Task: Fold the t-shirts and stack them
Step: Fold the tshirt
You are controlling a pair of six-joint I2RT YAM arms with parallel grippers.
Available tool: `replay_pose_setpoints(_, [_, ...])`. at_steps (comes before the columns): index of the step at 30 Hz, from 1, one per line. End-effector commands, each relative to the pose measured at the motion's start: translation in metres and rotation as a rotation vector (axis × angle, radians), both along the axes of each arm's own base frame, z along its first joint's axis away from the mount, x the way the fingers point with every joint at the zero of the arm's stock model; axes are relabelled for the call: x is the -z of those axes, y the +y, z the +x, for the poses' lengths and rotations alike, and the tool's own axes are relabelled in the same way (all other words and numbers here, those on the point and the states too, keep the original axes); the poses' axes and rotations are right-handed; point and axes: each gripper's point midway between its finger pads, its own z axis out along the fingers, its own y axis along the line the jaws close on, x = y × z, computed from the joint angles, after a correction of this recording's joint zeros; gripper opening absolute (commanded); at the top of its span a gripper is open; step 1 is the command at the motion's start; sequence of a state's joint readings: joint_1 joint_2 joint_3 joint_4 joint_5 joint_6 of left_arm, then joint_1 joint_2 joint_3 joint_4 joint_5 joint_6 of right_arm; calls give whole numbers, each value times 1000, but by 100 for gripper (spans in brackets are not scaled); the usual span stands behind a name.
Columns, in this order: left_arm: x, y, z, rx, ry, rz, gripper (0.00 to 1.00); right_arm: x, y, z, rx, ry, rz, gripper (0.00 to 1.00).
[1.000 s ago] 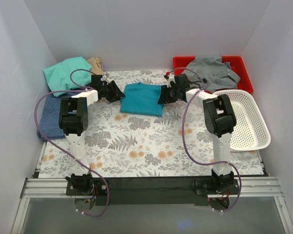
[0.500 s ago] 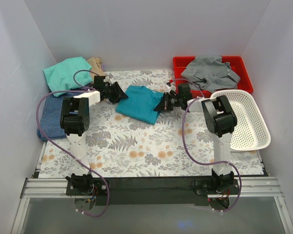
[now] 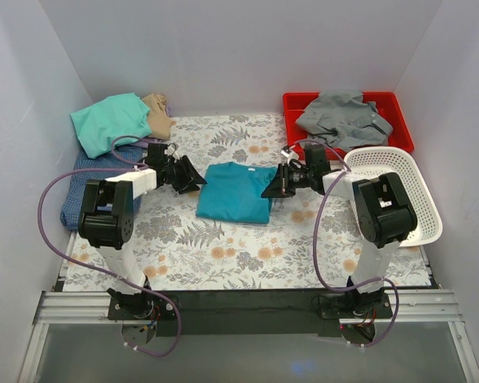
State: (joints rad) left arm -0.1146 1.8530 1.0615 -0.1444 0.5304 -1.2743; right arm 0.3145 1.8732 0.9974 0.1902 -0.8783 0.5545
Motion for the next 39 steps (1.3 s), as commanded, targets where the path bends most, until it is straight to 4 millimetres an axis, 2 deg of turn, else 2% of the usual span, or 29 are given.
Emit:
replay_pose_setpoints(1, [-18,2,-5,-9,-46,26,41,11,-15,-25,-35,32,-116,16])
replay_pose_setpoints(3, [-19,3,-6,-4,-45,30,41,14,-19,-32,-33,48,-138,35])
replay_pose_setpoints(4, [-19,3,-8,1,-41,31,41,19,-22,-38,-28,64,-167,81])
replay_pose_setpoints(5, [-21,3,-8,1,-42,33,41,22,-26,-38,-9,59,-208,84])
replay_pose_setpoints(6, [-24,4,-8,-2,-52,35,41,34,-39,-31,62,40,-322,86])
replay_pose_setpoints(8, [-30,7,-6,-19,-71,50,41,31,-52,-28,120,8,-395,93])
replay_pose_setpoints(9, [-39,8,-4,-24,-96,56,41,25,-61,-19,173,-46,-452,94])
replay_pose_setpoints(12, [-53,8,3,-16,-145,61,41,5,-71,-1,237,-159,-495,95])
replay_pose_setpoints(13, [-58,7,5,-11,-156,58,41,-6,-70,9,247,-199,-493,94])
replay_pose_setpoints(17, [-83,4,23,5,-237,53,41,-24,-68,38,271,-294,-502,95])
replay_pose_setpoints(19, [-90,1,31,22,-264,42,41,-15,-65,50,263,-284,-517,95])
replay_pose_setpoints(20, [-97,-2,37,32,-281,29,41,-20,-61,61,270,-297,-510,95])
replay_pose_setpoints(21, [-100,-5,41,43,-298,17,41,-8,-59,64,261,-270,-515,95])
replay_pose_setpoints(24, [-101,-14,51,76,-315,-9,41,0,-52,79,258,-255,-511,94])
replay_pose_setpoints(28, [-91,-28,59,123,-306,-52,41,7,-48,90,270,-237,-513,84])
replay_pose_setpoints(29, [-89,-33,59,134,-298,-63,41,7,-46,91,267,-242,-513,78])
replay_pose_setpoints(30, [-84,-36,61,142,-289,-74,41,5,-46,93,269,-249,-510,65])
replay_pose_setpoints(32, [-87,-48,59,178,-286,-123,41,-1,-45,93,260,-271,-501,57])
replay_pose_setpoints(33, [-86,-51,60,190,-293,-138,41,-11,-44,93,260,-296,-483,46])
replay_pose_setpoints(34, [-85,-55,58,203,-291,-149,41,-14,-44,91,257,-307,-475,42])
replay_pose_setpoints(36, [-89,-62,56,236,-307,-174,41,-36,-40,90,251,-363,-438,37])
replay_pose_setpoints(37, [-89,-64,54,246,-305,-182,41,-40,-40,86,250,-373,-436,36])
replay_pose_setpoints(38, [-90,-67,50,266,-300,-203,41,-54,-38,84,249,-414,-421,36])
replay_pose_setpoints(39, [-93,-69,52,273,-317,-219,41,-57,-37,81,247,-423,-417,36])
